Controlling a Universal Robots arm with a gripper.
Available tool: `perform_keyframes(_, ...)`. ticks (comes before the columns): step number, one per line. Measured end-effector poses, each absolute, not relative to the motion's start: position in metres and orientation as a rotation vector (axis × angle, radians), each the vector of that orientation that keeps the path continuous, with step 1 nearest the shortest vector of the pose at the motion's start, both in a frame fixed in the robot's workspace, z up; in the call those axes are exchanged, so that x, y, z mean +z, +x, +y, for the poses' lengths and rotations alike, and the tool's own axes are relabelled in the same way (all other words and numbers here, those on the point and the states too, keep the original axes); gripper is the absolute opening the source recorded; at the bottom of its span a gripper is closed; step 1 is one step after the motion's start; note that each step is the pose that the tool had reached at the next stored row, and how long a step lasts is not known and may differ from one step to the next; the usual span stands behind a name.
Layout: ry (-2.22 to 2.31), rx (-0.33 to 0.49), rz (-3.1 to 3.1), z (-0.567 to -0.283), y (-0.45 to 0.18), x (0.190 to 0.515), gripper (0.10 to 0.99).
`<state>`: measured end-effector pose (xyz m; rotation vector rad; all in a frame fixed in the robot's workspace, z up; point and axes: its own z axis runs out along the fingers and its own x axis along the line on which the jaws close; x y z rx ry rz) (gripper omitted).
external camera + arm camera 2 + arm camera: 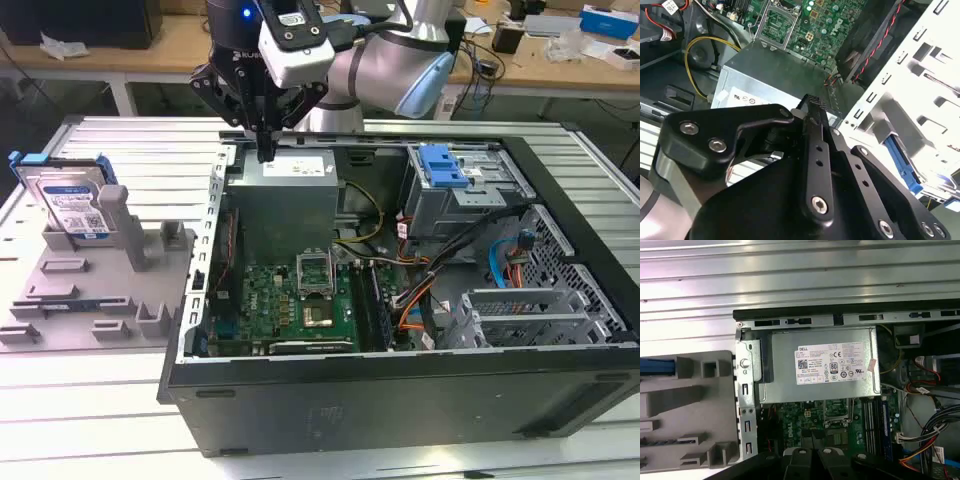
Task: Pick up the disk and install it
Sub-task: 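Reach for the disk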
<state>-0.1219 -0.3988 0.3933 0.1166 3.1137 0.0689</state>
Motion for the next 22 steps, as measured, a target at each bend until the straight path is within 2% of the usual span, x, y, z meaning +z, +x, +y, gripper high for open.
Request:
perform_keyframes(9,0.117,0.069,3.114,-0.399,-0.123,0.393,0.106)
perform_keyframes(22,0.116,0.069,3.114,-0.373,-0.200,0.388,0.106)
